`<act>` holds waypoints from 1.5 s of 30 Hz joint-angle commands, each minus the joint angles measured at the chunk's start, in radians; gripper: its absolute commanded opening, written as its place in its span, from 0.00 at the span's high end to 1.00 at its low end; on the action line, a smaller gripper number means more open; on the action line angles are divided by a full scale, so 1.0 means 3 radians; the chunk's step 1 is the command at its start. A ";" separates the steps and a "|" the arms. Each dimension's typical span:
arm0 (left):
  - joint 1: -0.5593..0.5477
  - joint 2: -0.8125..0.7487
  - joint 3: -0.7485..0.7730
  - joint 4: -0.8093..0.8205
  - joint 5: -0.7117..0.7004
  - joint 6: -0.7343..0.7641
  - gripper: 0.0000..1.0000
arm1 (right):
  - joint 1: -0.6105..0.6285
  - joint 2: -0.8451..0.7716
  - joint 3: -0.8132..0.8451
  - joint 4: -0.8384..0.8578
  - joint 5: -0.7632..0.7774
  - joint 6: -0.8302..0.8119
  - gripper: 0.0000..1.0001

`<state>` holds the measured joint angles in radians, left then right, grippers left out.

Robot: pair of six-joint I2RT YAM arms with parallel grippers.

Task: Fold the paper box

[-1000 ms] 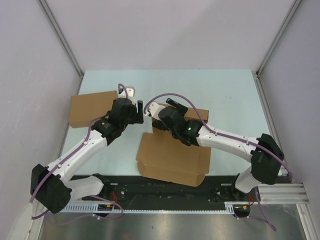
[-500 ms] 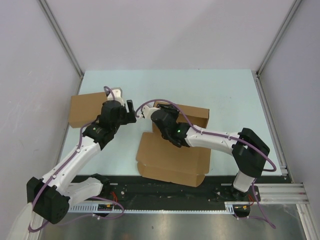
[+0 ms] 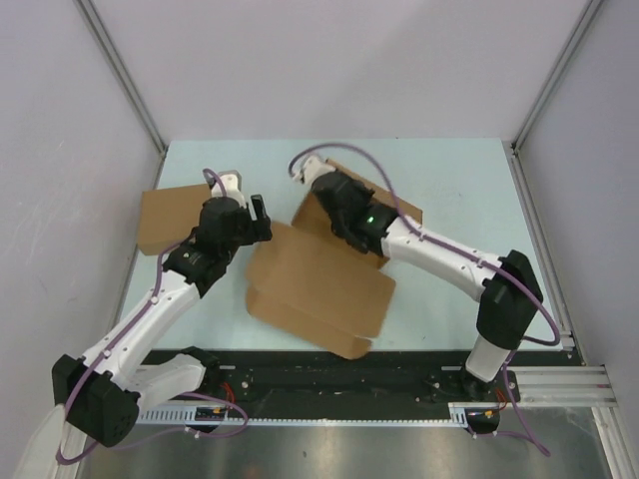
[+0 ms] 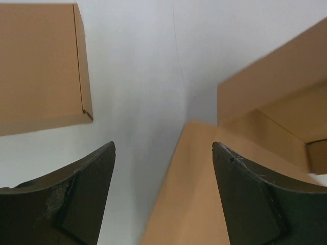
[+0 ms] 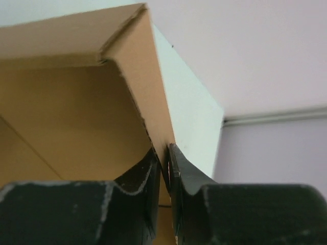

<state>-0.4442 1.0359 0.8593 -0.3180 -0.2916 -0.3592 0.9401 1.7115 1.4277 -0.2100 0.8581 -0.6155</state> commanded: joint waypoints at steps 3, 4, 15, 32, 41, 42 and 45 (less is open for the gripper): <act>0.0075 -0.0145 0.0576 0.0145 -0.0239 -0.0127 0.19 | -0.0679 0.0027 0.0992 -0.1360 -0.0762 0.1478 0.87; 0.0075 -0.0160 0.0633 0.0145 -0.0280 -0.0127 0.19 | -0.0791 0.0022 0.1059 -0.1447 -0.0880 0.1737 0.87; 0.0095 -0.0620 0.0761 0.0421 -0.0424 -0.0142 0.17 | -0.2514 -0.0520 0.0049 -0.1203 -0.3344 0.3355 0.86; 0.0080 -0.1009 -0.0031 0.0457 -0.0127 -0.0490 0.20 | -0.2700 -0.1216 -0.1967 -0.0031 -0.3878 0.5232 0.69; 0.0075 -0.1091 -0.0042 0.0390 -0.0235 -0.0347 0.19 | -0.2464 -0.1521 -0.1906 -0.0568 -0.3230 0.4697 0.13; 0.0075 -0.1101 -0.0047 0.0410 -0.0235 -0.0337 0.18 | -0.2449 -0.1588 -0.1875 -0.0619 -0.3122 0.4599 0.12; 0.0075 -0.1111 -0.0072 0.0421 -0.0189 -0.0337 0.18 | -0.2428 -0.1737 -0.1702 -0.0838 -0.2724 0.4139 0.11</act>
<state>-0.4240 0.7197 0.8322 -0.2062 -0.3557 -0.4694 0.2039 1.2716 0.8356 -0.3824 -0.1417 0.7986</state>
